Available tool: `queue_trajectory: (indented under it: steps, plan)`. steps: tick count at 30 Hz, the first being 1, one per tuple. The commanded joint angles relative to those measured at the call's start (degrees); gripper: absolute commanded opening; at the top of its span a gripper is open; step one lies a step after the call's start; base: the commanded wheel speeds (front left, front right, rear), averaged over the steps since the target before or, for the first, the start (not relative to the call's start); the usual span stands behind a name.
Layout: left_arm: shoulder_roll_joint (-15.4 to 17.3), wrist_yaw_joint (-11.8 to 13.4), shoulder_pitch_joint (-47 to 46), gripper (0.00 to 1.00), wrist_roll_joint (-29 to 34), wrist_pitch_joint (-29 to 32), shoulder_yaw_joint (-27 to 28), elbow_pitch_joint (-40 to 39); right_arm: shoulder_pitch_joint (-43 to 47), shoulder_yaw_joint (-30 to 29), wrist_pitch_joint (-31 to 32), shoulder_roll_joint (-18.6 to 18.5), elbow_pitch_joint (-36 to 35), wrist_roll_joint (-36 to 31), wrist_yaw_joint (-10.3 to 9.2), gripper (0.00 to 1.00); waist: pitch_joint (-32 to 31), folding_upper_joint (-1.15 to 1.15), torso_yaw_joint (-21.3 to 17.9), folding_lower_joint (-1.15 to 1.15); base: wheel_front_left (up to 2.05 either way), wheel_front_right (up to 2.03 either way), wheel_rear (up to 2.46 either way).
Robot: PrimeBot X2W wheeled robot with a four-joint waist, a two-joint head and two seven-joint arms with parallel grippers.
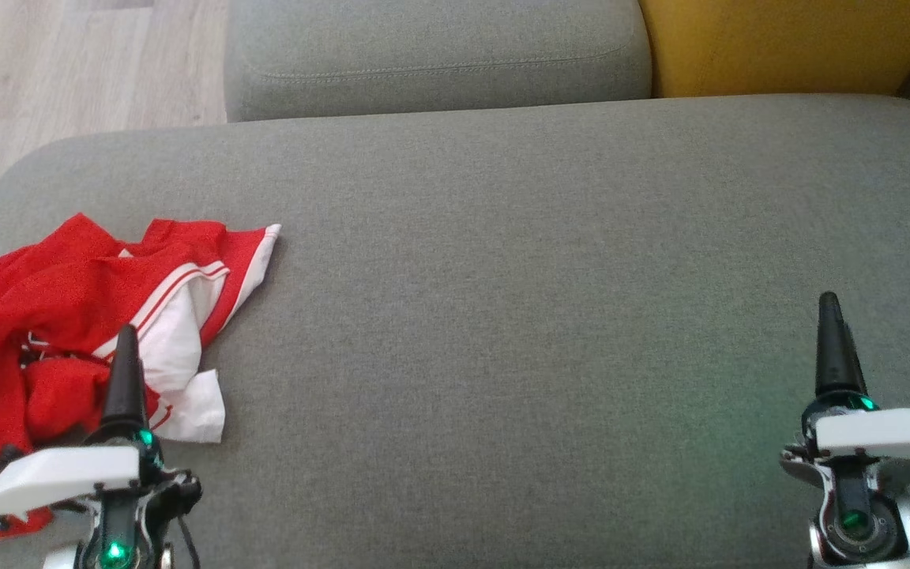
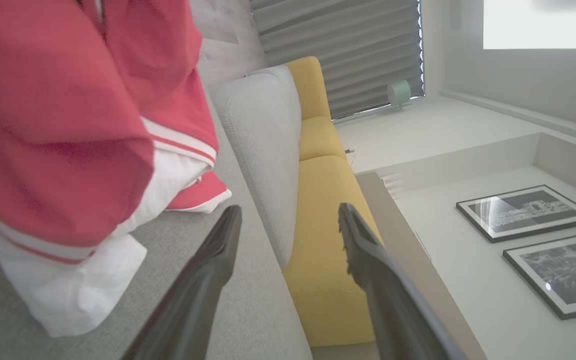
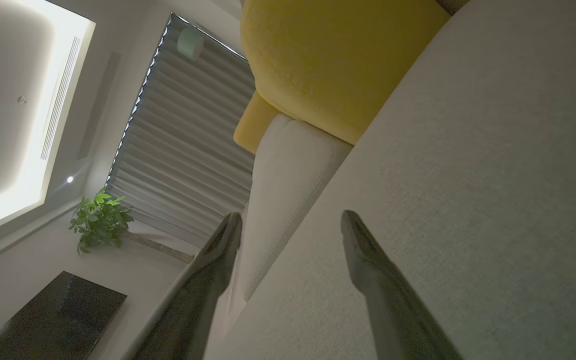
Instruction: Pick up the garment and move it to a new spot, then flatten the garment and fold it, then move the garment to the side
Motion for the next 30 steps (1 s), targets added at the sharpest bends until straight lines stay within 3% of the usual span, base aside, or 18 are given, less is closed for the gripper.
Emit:
queue_trajectory:
  steps: [1,30]
  plan:
    - [0.7,0.2,-3.4,1.00,1.4,-0.6,0.3,-2.7,-3.6,0.8,-0.6,-0.4,-2.8,-2.0,0.10,1.00,0.0,0.00,0.0,0.00,0.00,0.00,0.00]
    - [1.0,2.7,-3.1,1.00,35.7,-5.4,-9.9,-9.6,-5.3,5.5,-5.5,-0.5,-2.8,-33.5,0.15,1.00,0.1,0.00,-0.1,0.00,0.00,0.00,0.00]
